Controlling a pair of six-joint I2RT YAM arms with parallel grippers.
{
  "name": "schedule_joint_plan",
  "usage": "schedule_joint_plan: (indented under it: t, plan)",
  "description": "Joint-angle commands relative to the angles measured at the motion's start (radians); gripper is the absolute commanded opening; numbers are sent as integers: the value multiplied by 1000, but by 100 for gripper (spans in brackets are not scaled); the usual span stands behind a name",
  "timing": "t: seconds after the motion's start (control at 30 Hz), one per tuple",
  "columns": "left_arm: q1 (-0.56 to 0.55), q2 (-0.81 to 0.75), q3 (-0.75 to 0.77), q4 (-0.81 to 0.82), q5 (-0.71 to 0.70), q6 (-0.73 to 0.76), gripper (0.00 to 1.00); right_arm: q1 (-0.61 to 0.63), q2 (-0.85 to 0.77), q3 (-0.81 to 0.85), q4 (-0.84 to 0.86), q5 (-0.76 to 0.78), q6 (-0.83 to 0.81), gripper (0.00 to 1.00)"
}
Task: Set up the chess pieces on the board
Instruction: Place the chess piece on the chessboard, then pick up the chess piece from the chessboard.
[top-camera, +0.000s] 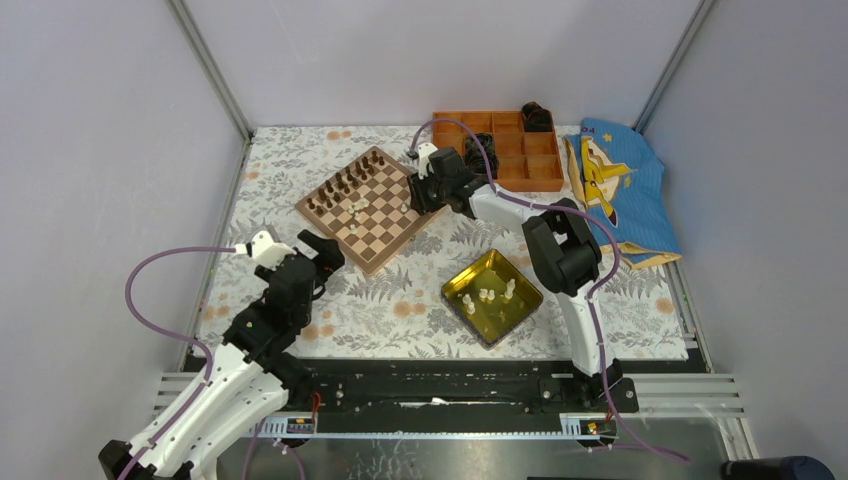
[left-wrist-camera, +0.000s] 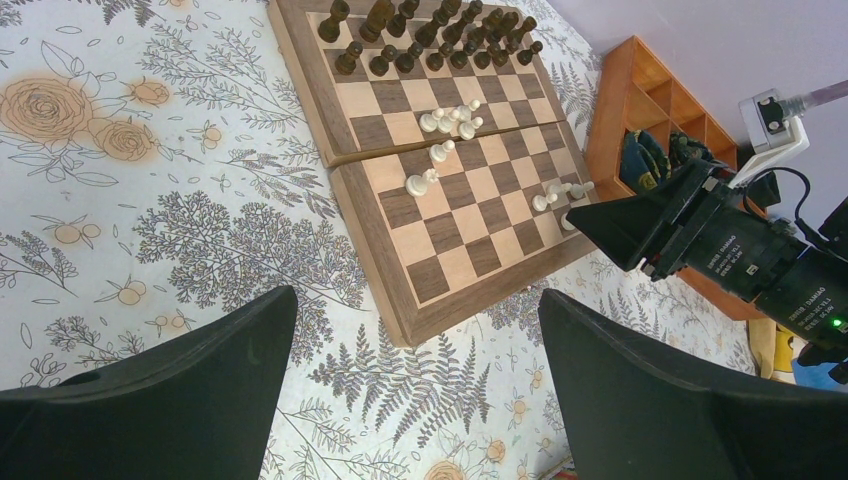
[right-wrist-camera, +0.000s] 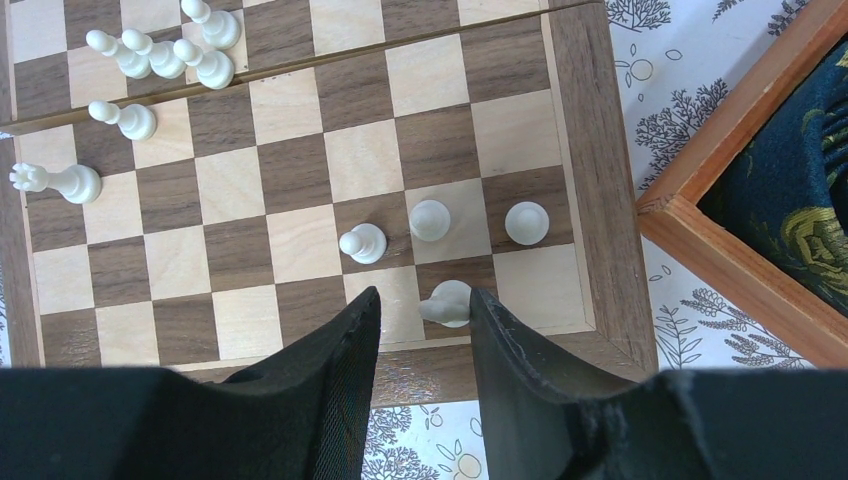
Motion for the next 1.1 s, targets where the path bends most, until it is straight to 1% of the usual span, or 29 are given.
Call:
schedule_joint_plan:
  t: [0.0,0.37,0.5,0.67,0.9,1.07]
  plan:
    - [-5,-3,-4,19,-15,-11,99,-4,-41,6,32,15,-3,46]
    - [-5,-10,-3,19,-16,-9,99,-5,-128,-8,43,80,-62,49]
    - [-5,-15,-3,16,-15,-9,99,-5,-157,-21,43,71,-66,50]
    - [-5,-19,-4,15,-10,-12,99,19,-187,-48,51,22,-94,49]
    - [-5,-29,6,0,-16,-16,99,107,-140,26,-25,-59,-177,49]
    - [-5,-40,14,-15,-16,-16,99,171,-81,91,-51,-67,-191,50]
